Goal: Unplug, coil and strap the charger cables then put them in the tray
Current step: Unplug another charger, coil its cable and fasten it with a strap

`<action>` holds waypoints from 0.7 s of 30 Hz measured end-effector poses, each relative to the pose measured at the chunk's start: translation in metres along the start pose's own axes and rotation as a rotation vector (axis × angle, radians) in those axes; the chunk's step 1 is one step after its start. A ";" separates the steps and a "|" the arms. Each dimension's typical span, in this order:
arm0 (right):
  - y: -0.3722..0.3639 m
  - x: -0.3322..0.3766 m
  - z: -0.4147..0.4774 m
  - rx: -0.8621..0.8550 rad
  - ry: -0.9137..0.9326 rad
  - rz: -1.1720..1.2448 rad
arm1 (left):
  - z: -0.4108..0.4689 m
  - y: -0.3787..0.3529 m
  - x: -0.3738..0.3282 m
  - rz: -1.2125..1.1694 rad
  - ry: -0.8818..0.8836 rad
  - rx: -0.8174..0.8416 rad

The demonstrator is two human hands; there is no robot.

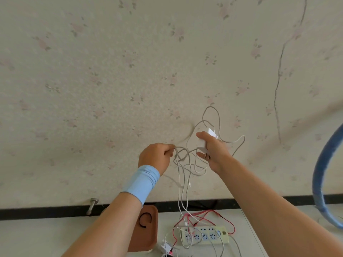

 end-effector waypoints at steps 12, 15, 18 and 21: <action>-0.021 0.006 -0.008 0.295 0.034 0.078 | -0.011 -0.036 0.027 0.286 0.247 0.501; -0.030 0.016 -0.016 0.398 0.074 0.143 | -0.009 -0.036 0.010 -0.152 0.243 0.392; -0.033 0.023 -0.024 0.444 0.116 0.164 | -0.019 -0.050 0.003 -0.538 0.398 0.487; -0.031 0.024 -0.025 0.448 0.126 0.198 | -0.019 -0.050 0.001 -0.550 0.348 0.509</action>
Point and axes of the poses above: each hand's wrist, its own z-axis towards the middle knuckle, its own y-axis out of the back of the hand, x = y × z, the point moved 7 cm from there along z, towards the middle knuckle, and after that the axes turned 11 degrees about -z, right-handed, at the moved point
